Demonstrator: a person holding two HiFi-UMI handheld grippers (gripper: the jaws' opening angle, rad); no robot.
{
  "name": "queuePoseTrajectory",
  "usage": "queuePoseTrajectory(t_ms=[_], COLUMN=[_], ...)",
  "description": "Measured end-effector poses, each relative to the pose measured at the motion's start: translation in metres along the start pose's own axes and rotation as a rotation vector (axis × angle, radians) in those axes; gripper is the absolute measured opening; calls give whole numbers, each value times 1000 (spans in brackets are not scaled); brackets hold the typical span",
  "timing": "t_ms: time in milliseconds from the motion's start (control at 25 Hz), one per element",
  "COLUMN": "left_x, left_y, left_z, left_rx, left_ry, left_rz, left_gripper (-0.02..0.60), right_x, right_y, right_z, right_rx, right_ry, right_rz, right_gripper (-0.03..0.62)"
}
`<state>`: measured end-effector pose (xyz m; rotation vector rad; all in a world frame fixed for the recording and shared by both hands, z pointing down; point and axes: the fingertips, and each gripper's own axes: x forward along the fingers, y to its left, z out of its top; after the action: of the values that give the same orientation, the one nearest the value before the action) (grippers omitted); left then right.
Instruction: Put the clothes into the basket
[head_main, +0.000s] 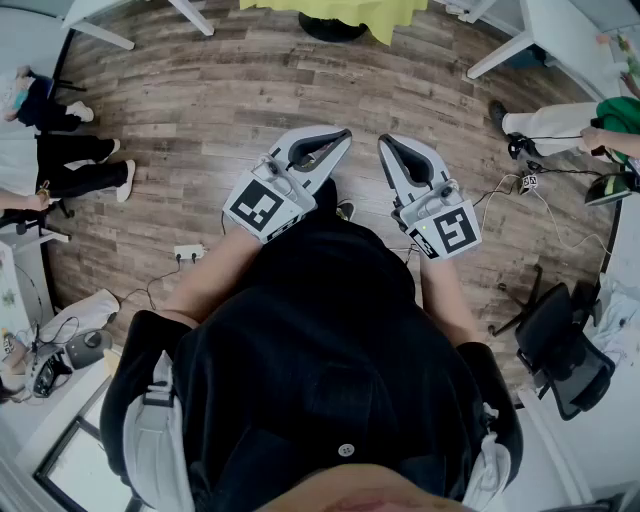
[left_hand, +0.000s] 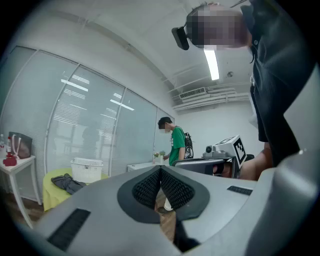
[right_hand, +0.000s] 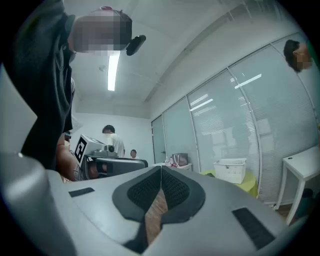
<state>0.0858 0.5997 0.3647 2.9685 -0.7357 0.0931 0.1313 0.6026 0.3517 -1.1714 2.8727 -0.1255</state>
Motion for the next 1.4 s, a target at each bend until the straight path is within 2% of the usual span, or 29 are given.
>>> queuePoseTrajectory(t_ms=[160,400,760,1080,1280,1400], left_x=[1,-6,-24,-28,-33,-33], left_y=[0,-5,29,91,139,173], left_z=[9,3,7,3,4,5], left_rx=[-22,-13,-17,-33,-21,-46], left_ry=[-32,6,19,16,10,-14], left_rz=[14,15,74,85,72,77], left_gripper=[9,9,9,11,9,9], right_x=[-2,-5,27,85,135,168], right_y=[4,10,4,-9,-18,-24], right_z=[1,0,-5,-8,-13,-15], right_rx=[4,-6,28,26,18,18], right_ry=[-2,17,30,51,80,98], right_rz=[9,12,12,22,18,25], right_gripper=[25,25,26,26,26,26])
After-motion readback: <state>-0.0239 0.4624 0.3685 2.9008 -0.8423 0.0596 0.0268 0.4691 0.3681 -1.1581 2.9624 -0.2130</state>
